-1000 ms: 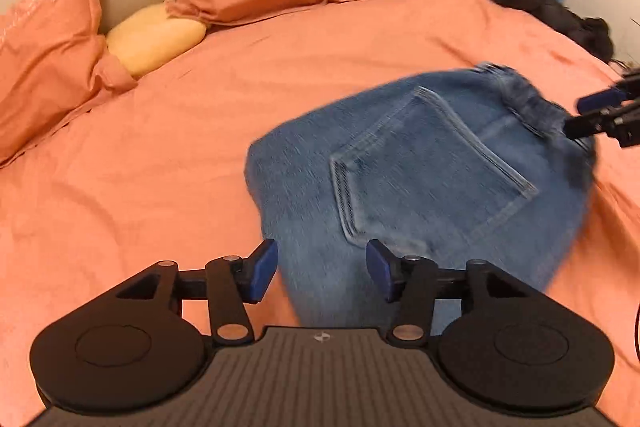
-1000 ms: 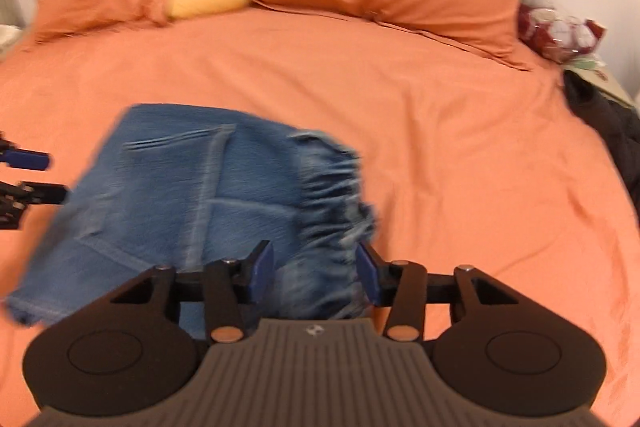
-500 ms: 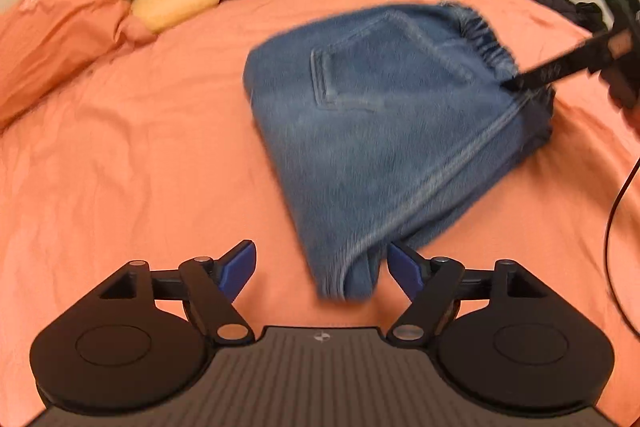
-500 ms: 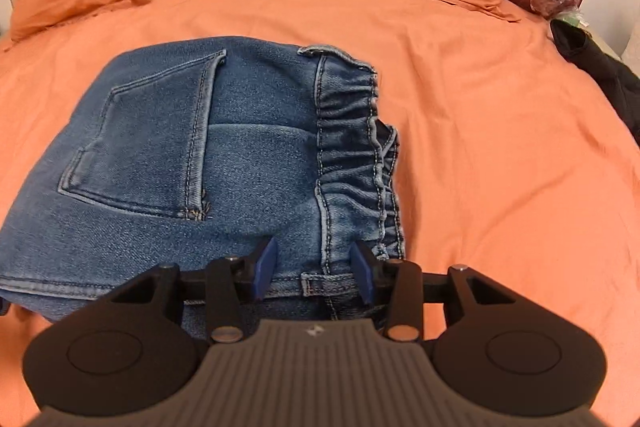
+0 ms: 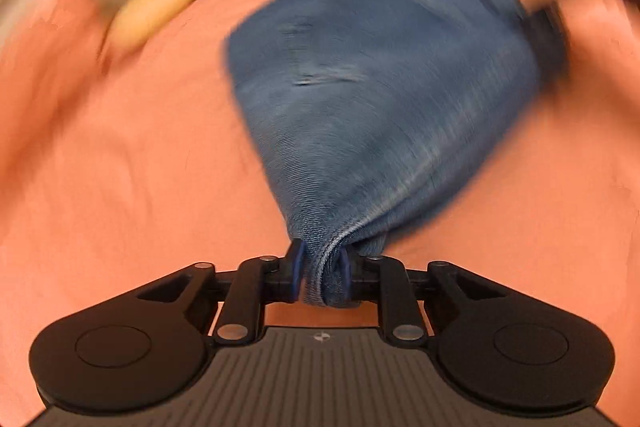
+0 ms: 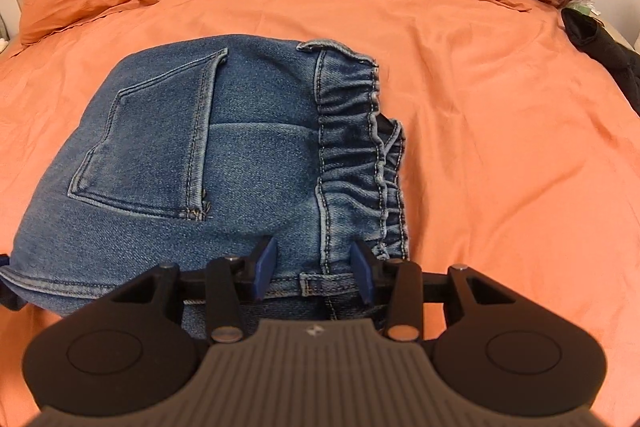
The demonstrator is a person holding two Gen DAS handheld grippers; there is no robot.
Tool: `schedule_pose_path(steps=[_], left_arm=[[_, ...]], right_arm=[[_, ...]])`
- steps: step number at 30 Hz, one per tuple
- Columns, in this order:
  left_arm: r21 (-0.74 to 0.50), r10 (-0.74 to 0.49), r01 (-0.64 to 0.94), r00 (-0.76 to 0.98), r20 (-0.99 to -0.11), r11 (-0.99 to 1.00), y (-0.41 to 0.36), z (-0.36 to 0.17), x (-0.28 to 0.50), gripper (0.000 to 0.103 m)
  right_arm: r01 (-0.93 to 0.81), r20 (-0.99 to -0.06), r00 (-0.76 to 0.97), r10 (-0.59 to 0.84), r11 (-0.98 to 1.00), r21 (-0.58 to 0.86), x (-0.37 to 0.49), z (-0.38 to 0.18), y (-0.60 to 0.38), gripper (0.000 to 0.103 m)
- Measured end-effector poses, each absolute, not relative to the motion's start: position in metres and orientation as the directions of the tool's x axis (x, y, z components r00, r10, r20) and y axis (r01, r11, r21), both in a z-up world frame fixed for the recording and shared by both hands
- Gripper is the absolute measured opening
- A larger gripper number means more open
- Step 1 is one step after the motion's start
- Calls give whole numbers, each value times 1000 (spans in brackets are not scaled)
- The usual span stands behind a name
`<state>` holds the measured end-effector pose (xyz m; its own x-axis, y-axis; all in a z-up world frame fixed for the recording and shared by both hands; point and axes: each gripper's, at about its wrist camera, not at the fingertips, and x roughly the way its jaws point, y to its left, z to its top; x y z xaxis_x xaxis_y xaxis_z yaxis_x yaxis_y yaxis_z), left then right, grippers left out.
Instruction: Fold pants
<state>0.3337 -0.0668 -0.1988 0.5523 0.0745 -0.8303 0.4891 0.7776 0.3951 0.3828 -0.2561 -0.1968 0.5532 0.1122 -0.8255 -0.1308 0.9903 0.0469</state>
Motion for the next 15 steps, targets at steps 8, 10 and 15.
schedule_pose_path(steps=[8, 10, 15], left_arm=[[406, 121, 675, 428, -896, 617, -67, -220, 347, 24], [369, 122, 686, 381, -916, 627, -65, -231, 351, 24], [277, 69, 664, 321, -944, 695, -52, -225, 362, 26]], right_arm=[[-180, -833, 530, 160, 981, 74, 379, -192, -263, 37], [-177, -828, 536, 161, 981, 76, 377, -193, -264, 37], [-180, -824, 543, 159, 981, 71, 375, -193, -265, 37]])
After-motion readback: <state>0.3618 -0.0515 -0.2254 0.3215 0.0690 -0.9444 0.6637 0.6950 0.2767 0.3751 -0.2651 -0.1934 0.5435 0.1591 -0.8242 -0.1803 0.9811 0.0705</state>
